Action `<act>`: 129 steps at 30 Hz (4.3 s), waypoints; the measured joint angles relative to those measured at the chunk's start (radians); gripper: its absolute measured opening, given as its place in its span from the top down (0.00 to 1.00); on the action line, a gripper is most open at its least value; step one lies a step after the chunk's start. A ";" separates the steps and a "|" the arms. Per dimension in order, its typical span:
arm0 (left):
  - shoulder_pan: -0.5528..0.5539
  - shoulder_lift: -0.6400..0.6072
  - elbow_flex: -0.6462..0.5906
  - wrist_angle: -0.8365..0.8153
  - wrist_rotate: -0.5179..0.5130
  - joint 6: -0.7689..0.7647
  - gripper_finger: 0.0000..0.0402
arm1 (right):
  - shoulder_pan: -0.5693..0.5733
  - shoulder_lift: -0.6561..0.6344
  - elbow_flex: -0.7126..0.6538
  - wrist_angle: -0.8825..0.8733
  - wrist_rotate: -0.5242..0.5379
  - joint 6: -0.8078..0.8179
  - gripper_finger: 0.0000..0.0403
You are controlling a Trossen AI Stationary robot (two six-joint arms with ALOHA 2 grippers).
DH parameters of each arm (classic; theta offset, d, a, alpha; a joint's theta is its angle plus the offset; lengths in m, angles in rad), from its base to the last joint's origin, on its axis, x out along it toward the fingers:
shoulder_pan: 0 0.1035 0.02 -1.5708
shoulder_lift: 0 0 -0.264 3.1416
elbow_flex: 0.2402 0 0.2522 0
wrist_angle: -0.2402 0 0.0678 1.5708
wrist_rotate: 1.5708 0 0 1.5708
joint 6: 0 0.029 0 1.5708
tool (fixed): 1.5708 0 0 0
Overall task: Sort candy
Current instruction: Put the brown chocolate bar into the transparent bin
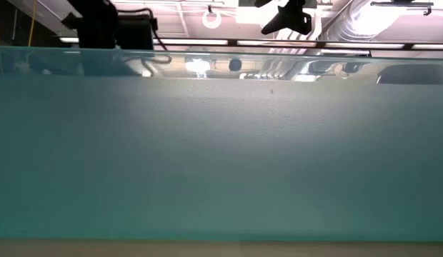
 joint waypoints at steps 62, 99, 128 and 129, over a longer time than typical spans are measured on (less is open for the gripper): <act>-1.225 0.347 0.201 0.002 0.497 -0.782 0.97 | 0.000 0.000 0.000 -0.083 -0.024 -0.068 0.38; -0.278 -0.250 -0.114 0.214 -0.109 -0.061 1.00 | 0.042 0.000 0.000 -0.169 0.012 0.050 0.38; -0.199 -0.222 -0.275 0.371 -0.096 0.179 1.00 | 0.042 0.000 0.000 -0.169 0.032 0.068 0.38; -0.196 -0.222 -0.275 0.364 -0.104 0.169 1.00 | 0.042 0.000 0.000 -0.169 0.032 0.074 0.38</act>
